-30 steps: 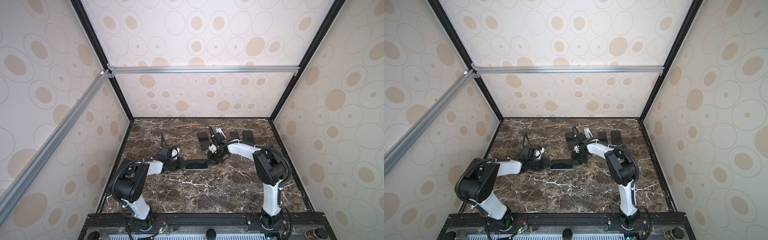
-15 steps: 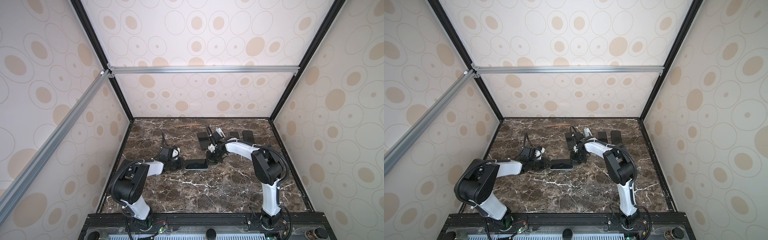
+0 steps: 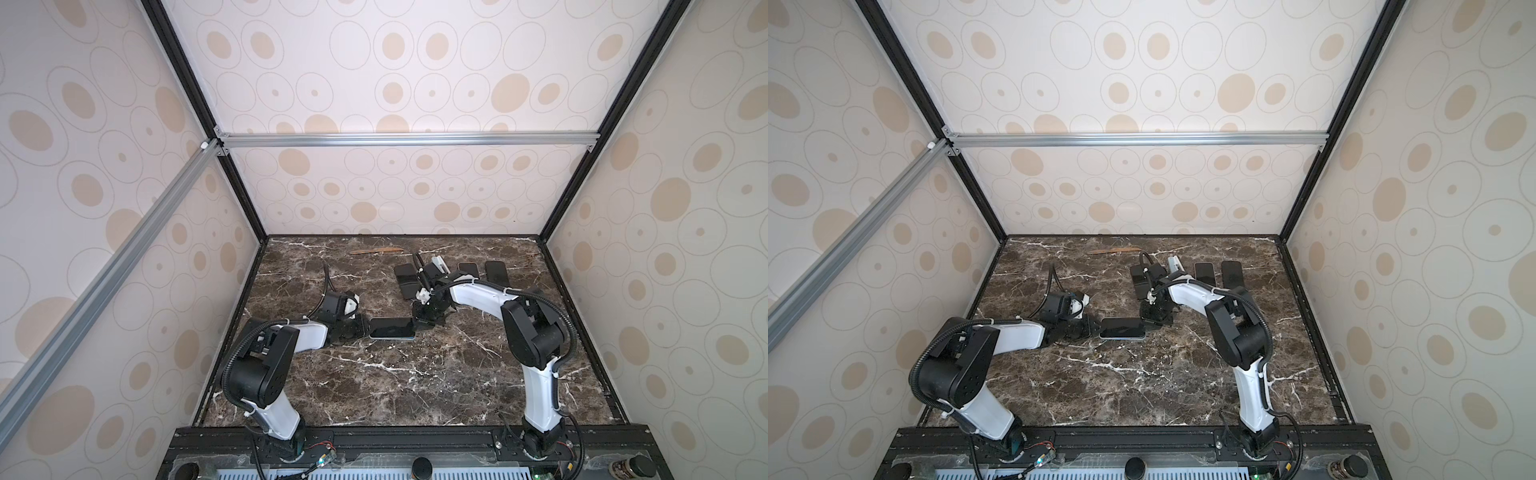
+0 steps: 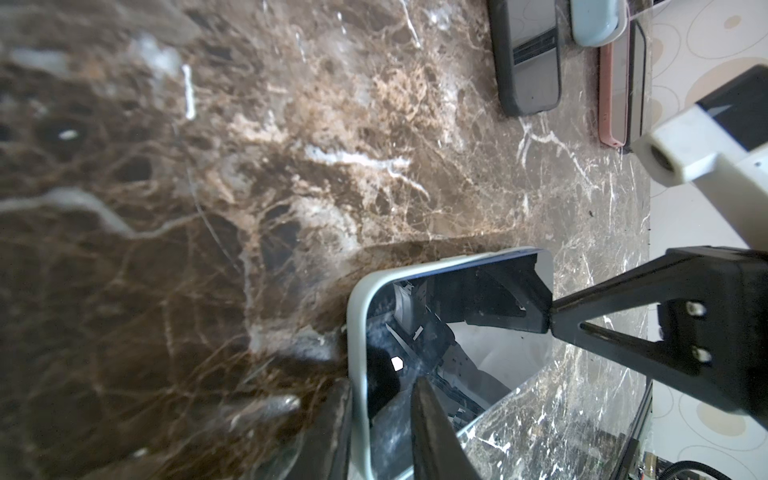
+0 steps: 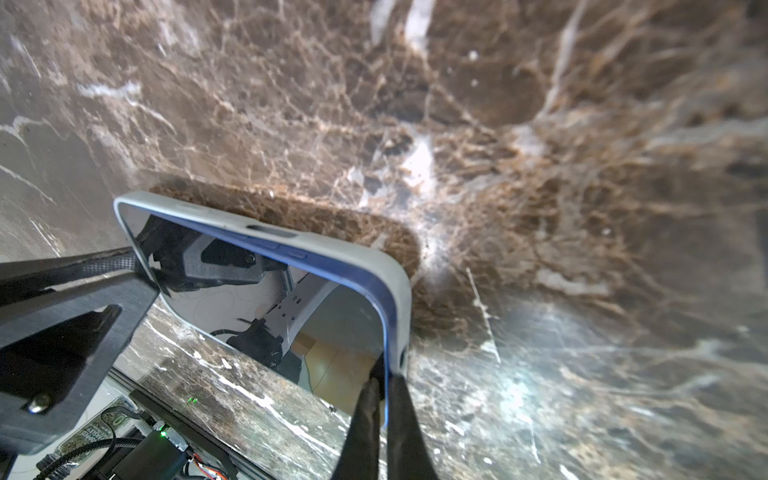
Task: Put the phone into the phone case
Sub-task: 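Hold the cased phone with both grippers and press its rim into place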
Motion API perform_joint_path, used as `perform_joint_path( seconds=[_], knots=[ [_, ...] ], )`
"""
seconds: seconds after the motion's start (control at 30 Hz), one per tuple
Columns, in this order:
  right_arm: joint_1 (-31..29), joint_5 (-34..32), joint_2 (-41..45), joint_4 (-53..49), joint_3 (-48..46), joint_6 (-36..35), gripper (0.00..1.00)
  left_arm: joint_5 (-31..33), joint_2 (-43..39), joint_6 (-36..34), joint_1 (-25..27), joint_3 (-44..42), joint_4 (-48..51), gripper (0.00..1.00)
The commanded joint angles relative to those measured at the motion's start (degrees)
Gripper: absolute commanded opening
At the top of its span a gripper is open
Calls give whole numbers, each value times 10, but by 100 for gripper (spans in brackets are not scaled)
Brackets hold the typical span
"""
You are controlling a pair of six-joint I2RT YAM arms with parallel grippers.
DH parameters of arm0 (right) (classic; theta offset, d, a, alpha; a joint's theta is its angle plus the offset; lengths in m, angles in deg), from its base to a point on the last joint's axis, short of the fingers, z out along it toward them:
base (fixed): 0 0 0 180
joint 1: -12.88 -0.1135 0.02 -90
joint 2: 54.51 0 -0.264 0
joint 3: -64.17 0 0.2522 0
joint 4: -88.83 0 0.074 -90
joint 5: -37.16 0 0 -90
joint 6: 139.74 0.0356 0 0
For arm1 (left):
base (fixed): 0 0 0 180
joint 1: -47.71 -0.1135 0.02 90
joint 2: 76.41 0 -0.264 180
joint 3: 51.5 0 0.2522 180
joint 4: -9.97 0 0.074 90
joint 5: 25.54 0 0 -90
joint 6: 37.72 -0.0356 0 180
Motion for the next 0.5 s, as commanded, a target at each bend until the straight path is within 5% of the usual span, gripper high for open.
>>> perform_joint_path(
  seconds=[0.0,0.47],
  knots=[
    [-71,-16,-228,83,-70,-7,6,17,61,1,37,-39,96,26],
    [-71,-4,-274,116,-77,-14,7,25,46,5,49,-63,96,25]
  ],
)
